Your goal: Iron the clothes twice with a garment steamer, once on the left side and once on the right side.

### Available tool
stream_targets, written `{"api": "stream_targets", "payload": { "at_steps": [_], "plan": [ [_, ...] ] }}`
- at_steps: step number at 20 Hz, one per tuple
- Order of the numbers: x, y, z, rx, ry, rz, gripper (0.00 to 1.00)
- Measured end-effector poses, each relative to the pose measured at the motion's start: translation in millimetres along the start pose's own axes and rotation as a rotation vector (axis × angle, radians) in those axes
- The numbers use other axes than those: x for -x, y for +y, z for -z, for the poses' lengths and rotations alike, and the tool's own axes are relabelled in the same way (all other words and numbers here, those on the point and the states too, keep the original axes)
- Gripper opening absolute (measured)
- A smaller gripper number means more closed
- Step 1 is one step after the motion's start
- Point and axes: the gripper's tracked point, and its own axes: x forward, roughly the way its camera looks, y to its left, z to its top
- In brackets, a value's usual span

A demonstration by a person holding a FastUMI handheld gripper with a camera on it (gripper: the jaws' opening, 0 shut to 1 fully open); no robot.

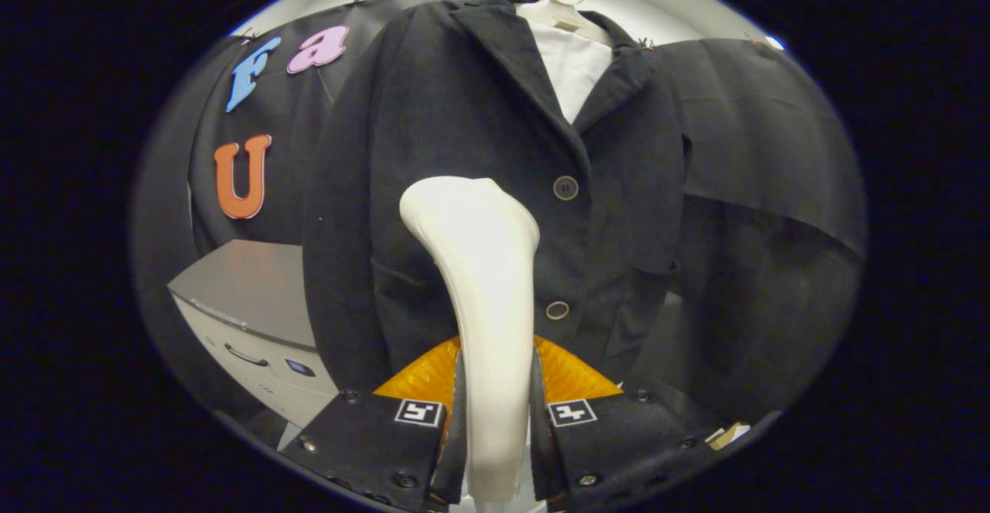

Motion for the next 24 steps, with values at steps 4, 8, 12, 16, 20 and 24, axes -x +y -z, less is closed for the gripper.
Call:
{"api": "stream_targets", "payload": {
  "at_steps": [4, 8, 12, 16, 20, 24],
  "plan": [
    [-4, -1, 25, -0.024, 0.032, -0.008, 0.37],
    [-13, 2, 46, -0.015, 0.062, -0.005, 0.37],
    [-15, 0, 83, 0.006, 0.108, 0.006, 0.37],
    [-19, -1, 117, 0.024, 0.166, 0.023, 0.36],
    [-24, 0, 155, 0.049, 0.233, 0.031, 0.37],
    [-20, 1, 179, 0.044, 0.29, 0.038, 0.37]
  ]
}}
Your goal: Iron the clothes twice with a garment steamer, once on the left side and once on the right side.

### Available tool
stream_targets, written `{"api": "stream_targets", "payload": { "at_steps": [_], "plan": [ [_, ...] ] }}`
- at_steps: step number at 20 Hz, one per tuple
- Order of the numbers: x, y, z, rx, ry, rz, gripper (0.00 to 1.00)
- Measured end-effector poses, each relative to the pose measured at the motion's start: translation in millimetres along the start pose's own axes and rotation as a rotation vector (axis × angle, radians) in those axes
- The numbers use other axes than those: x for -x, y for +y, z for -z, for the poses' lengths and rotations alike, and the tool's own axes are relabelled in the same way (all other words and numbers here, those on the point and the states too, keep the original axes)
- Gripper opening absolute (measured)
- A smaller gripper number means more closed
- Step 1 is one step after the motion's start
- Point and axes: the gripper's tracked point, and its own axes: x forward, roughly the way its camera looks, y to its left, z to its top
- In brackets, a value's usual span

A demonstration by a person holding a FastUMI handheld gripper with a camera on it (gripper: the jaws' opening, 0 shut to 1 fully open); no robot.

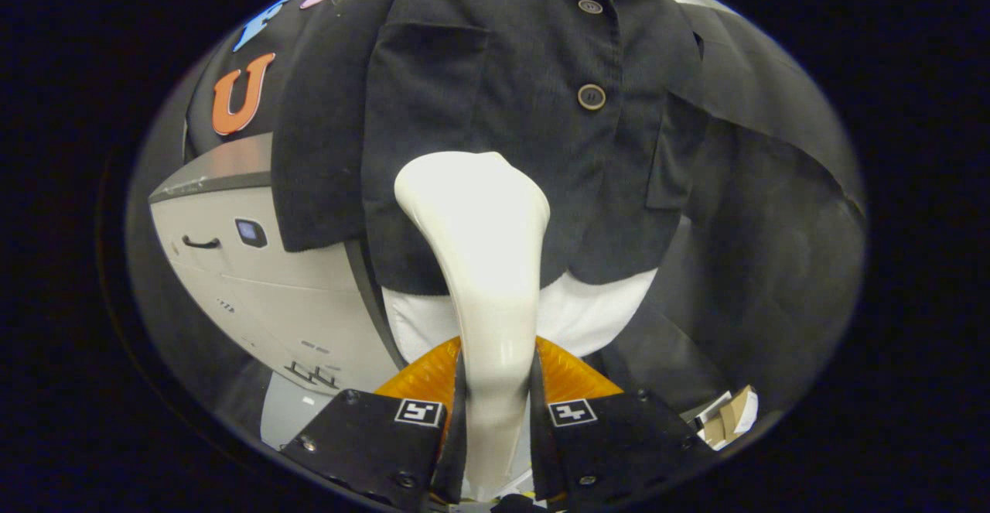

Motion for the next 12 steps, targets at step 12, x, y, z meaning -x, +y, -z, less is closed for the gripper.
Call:
{"api": "stream_targets", "payload": {
  "at_steps": [12],
  "plan": [
    [90, -82, -76, -0.155, -0.182, 0.038, 0.37]
  ]
}}
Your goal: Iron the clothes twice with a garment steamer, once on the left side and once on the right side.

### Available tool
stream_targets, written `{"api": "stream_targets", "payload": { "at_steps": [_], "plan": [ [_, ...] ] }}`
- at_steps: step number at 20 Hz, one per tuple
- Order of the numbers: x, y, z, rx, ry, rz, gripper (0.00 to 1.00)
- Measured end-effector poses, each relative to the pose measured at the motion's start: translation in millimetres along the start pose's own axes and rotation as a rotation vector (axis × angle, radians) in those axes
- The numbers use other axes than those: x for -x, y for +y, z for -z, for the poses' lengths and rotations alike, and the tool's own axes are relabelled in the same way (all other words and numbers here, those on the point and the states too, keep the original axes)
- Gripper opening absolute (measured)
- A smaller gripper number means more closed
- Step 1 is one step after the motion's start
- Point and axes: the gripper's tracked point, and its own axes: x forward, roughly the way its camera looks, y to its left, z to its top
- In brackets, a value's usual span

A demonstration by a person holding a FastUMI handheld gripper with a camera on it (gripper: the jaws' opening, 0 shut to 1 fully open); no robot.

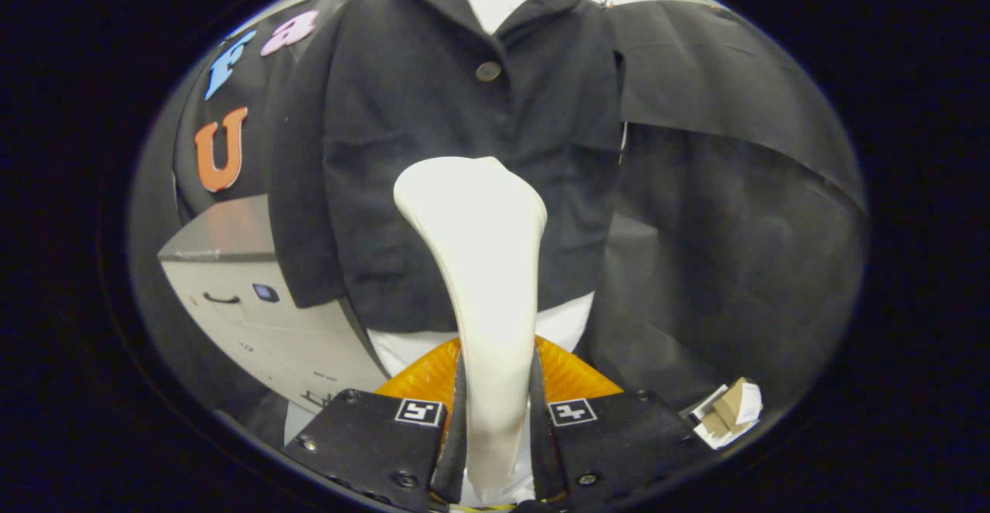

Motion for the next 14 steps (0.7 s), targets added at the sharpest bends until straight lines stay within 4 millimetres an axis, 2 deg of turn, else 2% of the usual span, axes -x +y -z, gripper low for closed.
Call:
{"api": "stream_targets", "payload": {
  "at_steps": [6, 10, 14],
  "plan": [
    [32, -61, -122, -0.092, -0.187, 0.034, 0.36],
    [31, -84, -199, -0.119, -0.297, 0.034, 0.36],
    [19, -93, -267, -0.142, -0.354, 0.029, 0.36]
  ]
}}
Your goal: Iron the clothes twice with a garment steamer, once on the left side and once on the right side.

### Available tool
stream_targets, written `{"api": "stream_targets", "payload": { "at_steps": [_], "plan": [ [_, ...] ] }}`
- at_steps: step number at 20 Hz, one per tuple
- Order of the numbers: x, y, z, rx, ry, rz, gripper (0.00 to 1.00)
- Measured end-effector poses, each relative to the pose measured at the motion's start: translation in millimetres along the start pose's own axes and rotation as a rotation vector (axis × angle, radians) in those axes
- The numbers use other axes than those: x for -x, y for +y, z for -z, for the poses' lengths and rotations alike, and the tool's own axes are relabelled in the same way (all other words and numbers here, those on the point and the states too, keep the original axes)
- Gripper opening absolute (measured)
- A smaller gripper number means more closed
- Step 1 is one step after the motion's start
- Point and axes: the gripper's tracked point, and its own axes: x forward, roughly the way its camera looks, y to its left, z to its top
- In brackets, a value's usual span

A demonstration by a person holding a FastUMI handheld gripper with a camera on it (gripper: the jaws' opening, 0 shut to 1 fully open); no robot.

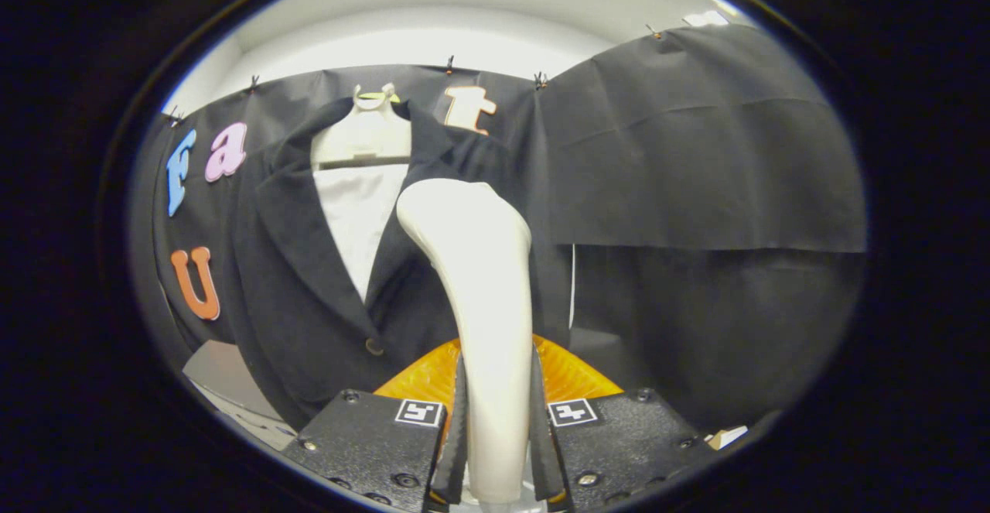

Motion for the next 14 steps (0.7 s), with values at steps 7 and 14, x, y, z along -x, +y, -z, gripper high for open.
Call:
{"api": "stream_targets", "payload": {
  "at_steps": [7, 14],
  "plan": [
    [-54, 15, -52, 0.049, -0.048, 0.035, 0.36],
    [-81, 19, 10, 0.161, 0.045, 0.086, 0.36]
  ]
}}
